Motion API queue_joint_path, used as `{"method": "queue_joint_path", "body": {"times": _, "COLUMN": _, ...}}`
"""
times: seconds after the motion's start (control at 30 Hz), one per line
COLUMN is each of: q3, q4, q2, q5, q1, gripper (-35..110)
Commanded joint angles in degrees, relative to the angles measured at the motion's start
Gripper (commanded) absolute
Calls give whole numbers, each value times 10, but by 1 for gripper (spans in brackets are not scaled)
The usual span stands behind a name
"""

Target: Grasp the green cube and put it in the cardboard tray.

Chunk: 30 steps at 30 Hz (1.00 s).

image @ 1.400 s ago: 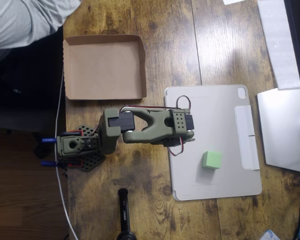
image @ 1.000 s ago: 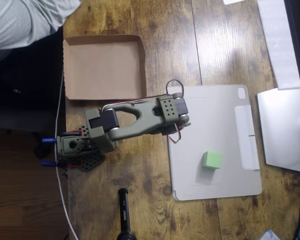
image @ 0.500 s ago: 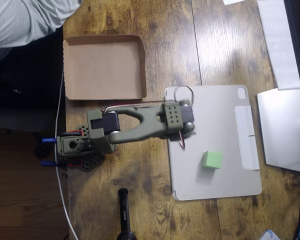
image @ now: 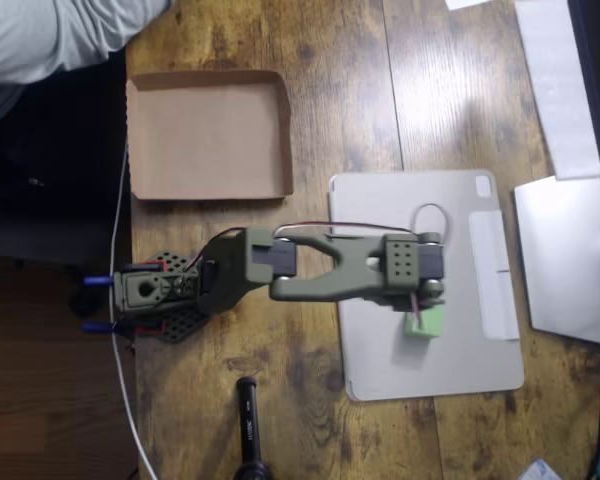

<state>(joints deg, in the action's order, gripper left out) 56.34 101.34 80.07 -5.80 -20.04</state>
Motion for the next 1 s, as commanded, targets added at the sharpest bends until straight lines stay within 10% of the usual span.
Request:
{"method": "queue_joint_path", "body": {"times": 0.0, "q3": -84, "q4": 11, "q2": 4, "q5": -26, "q1": -33, "gripper": 0}}
{"method": "queue_joint_path", "body": {"times": 0.97, "q3": -62, "q4": -146, "q2": -88, "q5": -32, "q1": -25, "gripper": 20}}
